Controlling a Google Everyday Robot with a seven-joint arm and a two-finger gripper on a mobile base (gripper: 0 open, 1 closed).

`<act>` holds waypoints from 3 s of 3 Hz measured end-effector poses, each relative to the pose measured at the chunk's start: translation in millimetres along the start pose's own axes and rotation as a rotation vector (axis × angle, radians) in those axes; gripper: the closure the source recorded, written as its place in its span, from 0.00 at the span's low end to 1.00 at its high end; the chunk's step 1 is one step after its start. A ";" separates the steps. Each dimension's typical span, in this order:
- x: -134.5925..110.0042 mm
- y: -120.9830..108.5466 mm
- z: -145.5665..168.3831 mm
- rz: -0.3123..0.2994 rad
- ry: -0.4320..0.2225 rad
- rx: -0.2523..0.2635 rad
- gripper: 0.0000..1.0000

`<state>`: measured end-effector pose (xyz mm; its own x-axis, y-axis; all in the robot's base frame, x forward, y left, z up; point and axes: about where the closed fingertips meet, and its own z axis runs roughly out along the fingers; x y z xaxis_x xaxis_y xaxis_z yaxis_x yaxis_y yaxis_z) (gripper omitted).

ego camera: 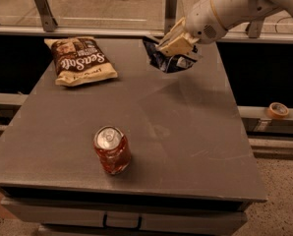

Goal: Move blue chip bag near coke can

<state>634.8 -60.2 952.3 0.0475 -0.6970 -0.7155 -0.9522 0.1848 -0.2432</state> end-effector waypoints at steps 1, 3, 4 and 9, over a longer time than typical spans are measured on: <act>-28.1 59.8 -3.5 -0.047 -0.096 -0.174 1.00; -40.0 139.0 6.2 -0.041 -0.180 -0.413 0.83; -40.6 155.5 12.9 -0.032 -0.197 -0.468 0.61; -20.1 126.7 4.2 0.022 -0.176 -0.400 0.00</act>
Offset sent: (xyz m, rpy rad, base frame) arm -0.1614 0.0533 -0.0019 0.1632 0.2634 0.4244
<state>514.5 -19.9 933.1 0.0437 -0.5610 -0.8266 -0.9938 -0.1092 0.0216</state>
